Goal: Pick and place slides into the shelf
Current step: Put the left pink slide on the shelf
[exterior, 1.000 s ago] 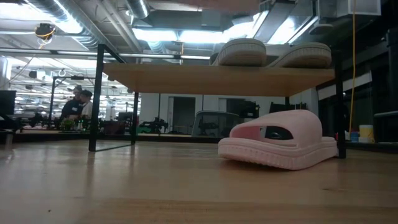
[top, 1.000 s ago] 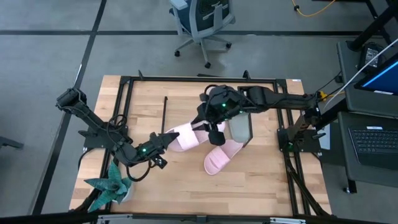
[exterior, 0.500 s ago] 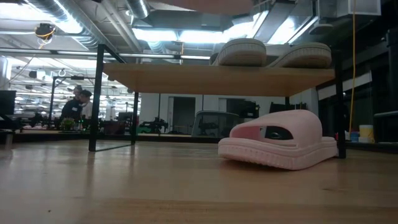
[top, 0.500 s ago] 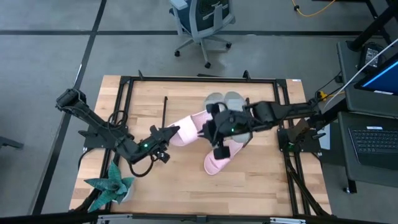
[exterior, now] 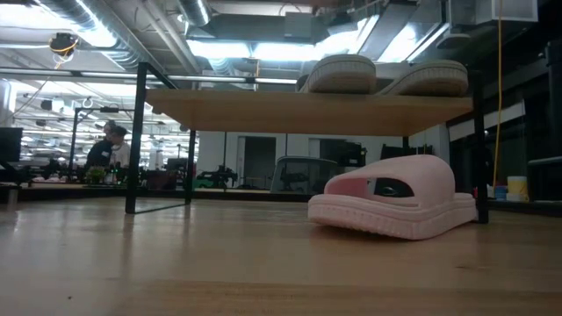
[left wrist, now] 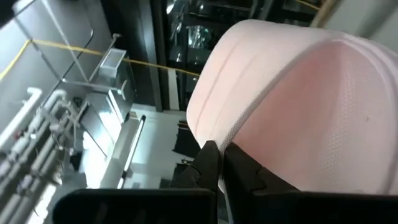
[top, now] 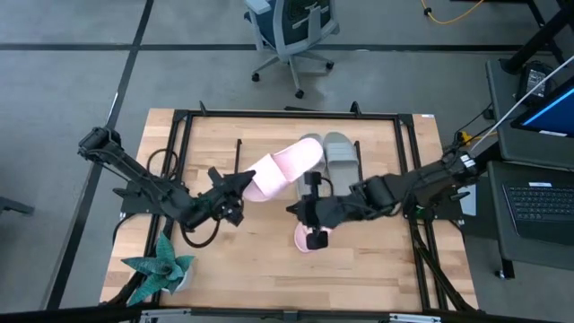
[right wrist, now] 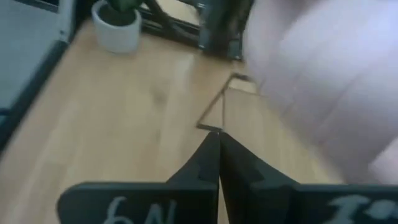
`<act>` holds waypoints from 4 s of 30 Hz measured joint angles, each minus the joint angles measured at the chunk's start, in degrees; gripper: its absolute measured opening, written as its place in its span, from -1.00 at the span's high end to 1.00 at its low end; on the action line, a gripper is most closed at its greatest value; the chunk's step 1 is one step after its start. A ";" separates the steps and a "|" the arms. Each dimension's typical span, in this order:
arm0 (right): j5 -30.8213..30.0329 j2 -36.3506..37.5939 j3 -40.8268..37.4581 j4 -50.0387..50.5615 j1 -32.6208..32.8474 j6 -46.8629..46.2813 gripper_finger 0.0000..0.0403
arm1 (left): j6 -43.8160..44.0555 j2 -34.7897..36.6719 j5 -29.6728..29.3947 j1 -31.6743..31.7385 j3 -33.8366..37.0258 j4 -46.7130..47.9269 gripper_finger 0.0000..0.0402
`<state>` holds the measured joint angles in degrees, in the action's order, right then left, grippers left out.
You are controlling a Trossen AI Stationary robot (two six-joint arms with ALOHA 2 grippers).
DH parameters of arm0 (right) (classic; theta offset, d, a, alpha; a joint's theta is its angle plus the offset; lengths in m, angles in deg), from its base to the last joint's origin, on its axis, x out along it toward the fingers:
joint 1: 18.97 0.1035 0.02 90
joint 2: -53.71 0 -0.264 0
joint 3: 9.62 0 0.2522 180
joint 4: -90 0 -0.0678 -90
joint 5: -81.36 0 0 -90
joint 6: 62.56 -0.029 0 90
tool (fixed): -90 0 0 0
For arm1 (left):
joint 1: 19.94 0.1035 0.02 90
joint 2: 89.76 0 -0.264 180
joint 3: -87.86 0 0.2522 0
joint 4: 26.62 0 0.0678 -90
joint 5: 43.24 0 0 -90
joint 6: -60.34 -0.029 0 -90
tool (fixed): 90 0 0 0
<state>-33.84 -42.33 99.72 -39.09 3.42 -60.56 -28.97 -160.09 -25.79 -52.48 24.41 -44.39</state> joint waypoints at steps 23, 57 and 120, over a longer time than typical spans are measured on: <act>-0.73 22.78 -46.37 -44.27 7.08 2.21 0.94 | 21.63 -1.44 -7.80 6.46 -2.08 3.70 1.00; 2.88 23.83 -57.61 -62.50 7.10 6.06 0.98 | 48.39 -15.63 -17.48 6.92 -2.05 3.50 1.00; 2.92 23.76 -57.59 -64.61 9.81 6.05 0.88 | 37.76 -7.65 -17.45 5.21 -2.03 12.75 1.00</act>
<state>-30.92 -18.56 42.14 -103.71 13.24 -54.51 8.79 -167.74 -43.24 -47.27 22.38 -31.63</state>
